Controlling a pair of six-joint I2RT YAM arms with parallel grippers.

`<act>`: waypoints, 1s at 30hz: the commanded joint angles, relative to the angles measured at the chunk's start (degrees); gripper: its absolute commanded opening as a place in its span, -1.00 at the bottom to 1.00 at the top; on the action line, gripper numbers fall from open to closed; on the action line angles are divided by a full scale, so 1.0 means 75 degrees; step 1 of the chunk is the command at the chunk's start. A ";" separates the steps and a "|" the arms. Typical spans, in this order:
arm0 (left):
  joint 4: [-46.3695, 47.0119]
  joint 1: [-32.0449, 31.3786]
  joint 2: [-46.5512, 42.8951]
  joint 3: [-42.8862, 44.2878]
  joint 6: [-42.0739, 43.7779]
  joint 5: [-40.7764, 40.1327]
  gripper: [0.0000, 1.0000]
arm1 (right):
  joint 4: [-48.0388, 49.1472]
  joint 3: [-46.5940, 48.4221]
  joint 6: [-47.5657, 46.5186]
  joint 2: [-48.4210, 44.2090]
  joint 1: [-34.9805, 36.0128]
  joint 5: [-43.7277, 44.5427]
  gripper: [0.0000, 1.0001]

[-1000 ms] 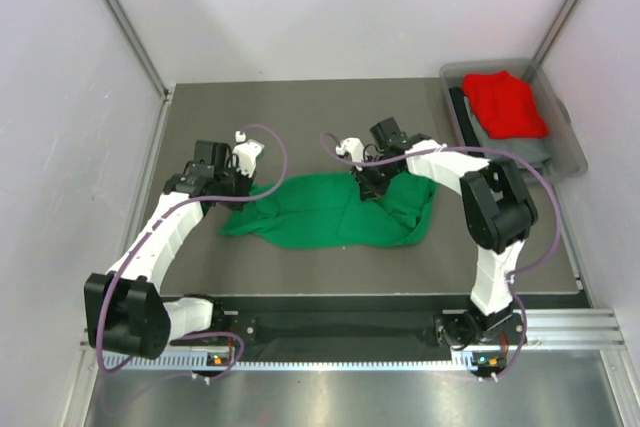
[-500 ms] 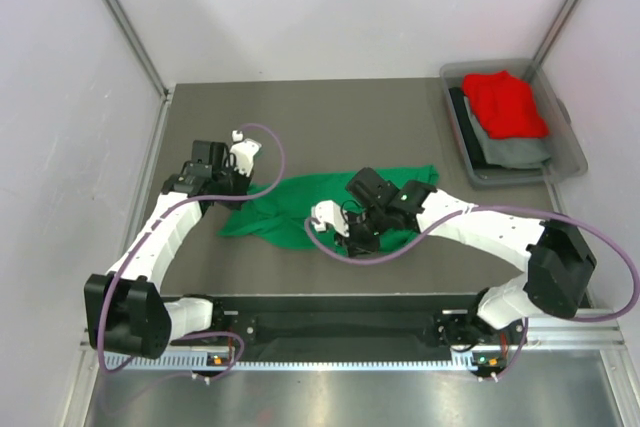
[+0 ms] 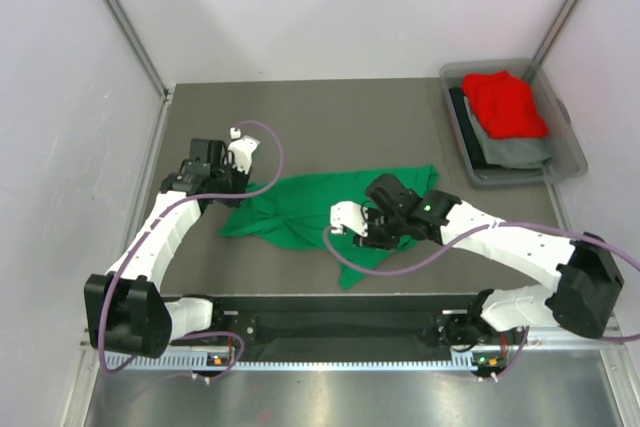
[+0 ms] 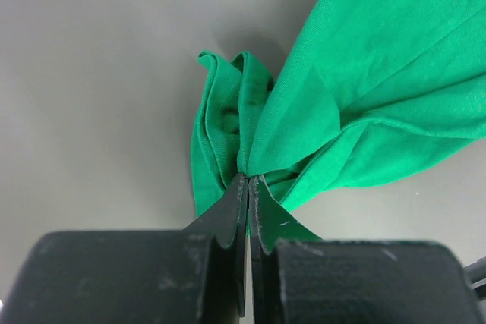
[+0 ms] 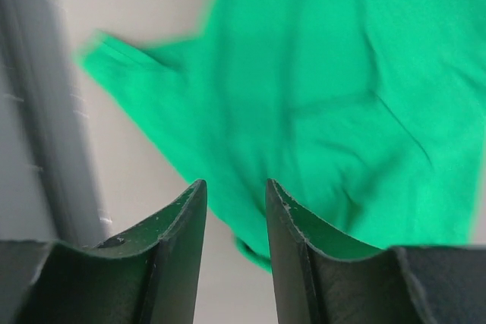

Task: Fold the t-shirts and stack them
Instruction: Flatten the tshirt out

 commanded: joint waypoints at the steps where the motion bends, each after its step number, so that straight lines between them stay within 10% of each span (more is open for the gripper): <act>1: 0.0296 0.0081 -0.0271 0.0104 -0.0084 0.0101 -1.00 | 0.0891 -0.0561 -0.0474 -0.0562 -0.0298 0.1358 -0.26; 30: 0.0331 0.0374 -0.0353 0.0033 -0.0107 0.0183 -1.00 | 0.0777 -0.1512 -0.2619 -0.0704 -0.1260 0.2144 -0.20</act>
